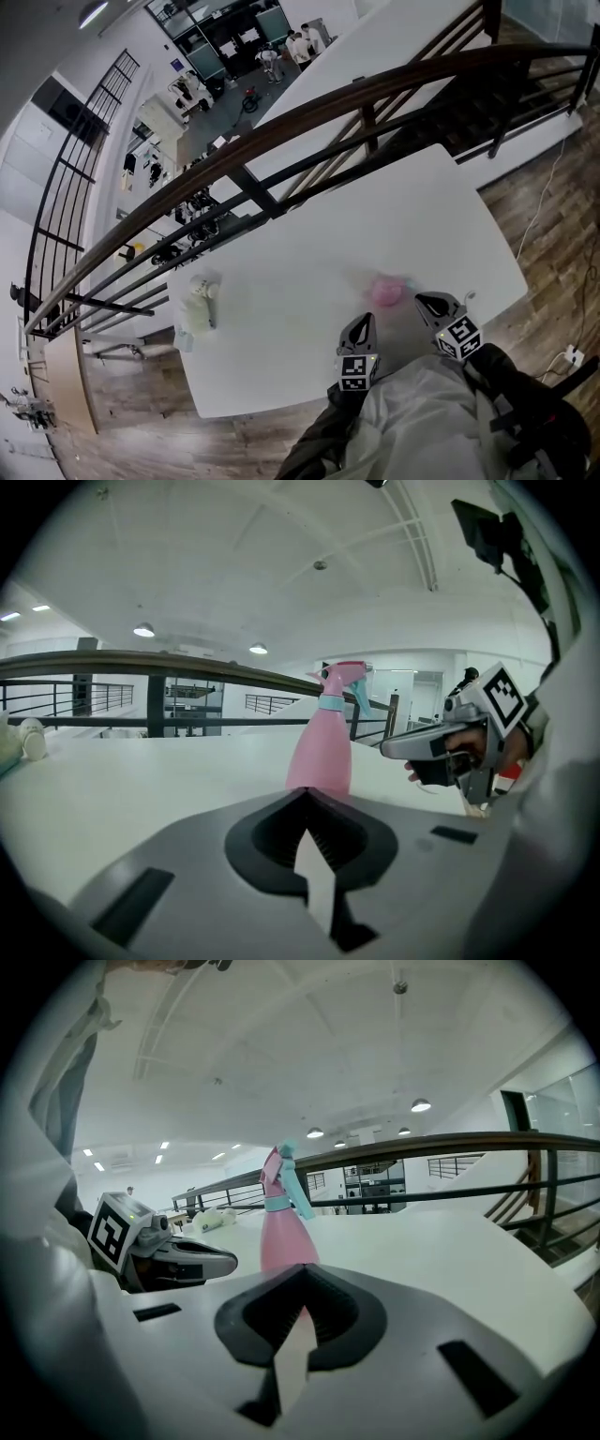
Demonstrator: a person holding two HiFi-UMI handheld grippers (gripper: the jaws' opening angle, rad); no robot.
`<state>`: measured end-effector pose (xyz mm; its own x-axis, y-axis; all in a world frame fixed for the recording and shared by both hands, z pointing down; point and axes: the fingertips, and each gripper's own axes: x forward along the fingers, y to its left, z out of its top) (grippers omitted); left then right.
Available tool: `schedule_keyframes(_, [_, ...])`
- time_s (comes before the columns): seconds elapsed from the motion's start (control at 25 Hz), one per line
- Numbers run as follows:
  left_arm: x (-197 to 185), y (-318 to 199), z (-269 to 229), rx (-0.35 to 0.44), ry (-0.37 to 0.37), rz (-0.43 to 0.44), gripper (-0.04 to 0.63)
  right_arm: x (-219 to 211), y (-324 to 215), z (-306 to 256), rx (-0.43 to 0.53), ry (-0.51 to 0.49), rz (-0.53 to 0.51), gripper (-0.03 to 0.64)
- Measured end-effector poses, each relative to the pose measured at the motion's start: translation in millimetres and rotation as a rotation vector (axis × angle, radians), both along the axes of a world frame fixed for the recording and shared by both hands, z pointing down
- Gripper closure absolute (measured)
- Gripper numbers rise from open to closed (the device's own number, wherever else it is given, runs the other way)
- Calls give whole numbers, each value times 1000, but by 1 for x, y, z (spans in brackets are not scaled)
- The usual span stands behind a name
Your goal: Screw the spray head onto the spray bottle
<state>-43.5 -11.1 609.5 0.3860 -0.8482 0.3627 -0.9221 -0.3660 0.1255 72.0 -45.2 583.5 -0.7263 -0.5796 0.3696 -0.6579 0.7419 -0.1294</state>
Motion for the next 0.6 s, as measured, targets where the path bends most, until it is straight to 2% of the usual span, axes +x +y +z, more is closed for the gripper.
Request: schedule_keyframes(0.6, [-8,-15,3,-9,-6,-7,589,-16,-12,-4,22,9,-44,621])
